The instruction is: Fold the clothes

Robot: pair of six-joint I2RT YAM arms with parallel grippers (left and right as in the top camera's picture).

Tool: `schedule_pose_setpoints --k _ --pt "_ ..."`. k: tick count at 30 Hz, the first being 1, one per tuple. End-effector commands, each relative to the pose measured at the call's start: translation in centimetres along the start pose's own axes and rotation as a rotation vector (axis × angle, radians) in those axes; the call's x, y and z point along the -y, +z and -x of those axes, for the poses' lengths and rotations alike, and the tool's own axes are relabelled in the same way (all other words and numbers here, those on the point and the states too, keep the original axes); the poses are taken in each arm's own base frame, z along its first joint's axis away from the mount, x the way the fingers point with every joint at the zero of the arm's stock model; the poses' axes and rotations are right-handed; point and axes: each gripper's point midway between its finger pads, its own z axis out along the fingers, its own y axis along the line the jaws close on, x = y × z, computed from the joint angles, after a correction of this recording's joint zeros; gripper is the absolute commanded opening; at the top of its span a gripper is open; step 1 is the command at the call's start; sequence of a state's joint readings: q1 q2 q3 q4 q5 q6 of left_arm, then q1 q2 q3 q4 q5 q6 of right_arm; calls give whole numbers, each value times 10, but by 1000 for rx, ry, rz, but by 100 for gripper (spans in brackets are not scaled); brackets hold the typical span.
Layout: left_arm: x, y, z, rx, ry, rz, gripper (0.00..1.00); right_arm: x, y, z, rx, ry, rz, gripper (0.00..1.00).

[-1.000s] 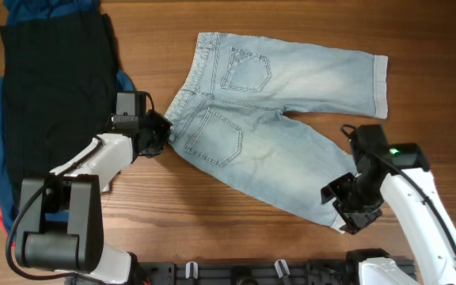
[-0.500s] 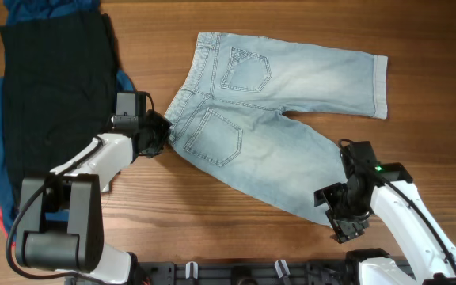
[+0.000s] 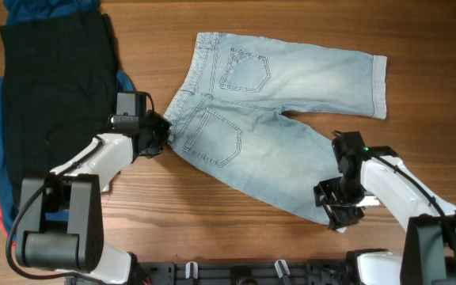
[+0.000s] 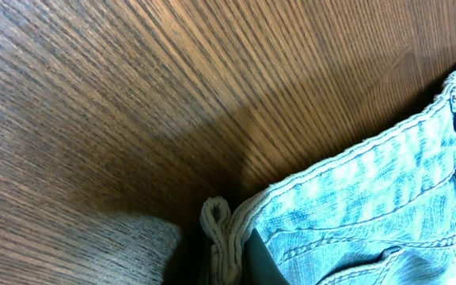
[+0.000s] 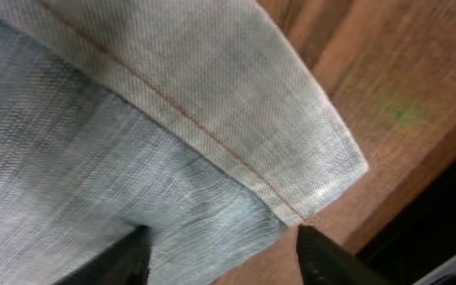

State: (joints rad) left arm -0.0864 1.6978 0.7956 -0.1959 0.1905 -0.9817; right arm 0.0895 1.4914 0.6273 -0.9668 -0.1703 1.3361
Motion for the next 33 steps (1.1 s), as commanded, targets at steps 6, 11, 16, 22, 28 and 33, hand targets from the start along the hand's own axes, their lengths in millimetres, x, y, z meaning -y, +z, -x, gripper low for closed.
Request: schedule_pose_setpoints --k 6,11,16,22,28,33 --pt "-15 2 13 63 -35 56 4 18 47 17 60 33 -102 58" --pt "-18 1 17 90 -35 71 4 -6 66 17 40 12 61 68" --pt "-14 1 23 117 -31 59 4 -1 74 22 73 10 75 72" --pt "1 0 33 163 -22 1 4 -9 76 56 269 12 139 80" --pt "2 0 34 166 -21 -5 4 -34 65 75 377 15 245 54" --pt "3 0 35 168 -21 -9 4 -28 68 86 439 25 206 52"
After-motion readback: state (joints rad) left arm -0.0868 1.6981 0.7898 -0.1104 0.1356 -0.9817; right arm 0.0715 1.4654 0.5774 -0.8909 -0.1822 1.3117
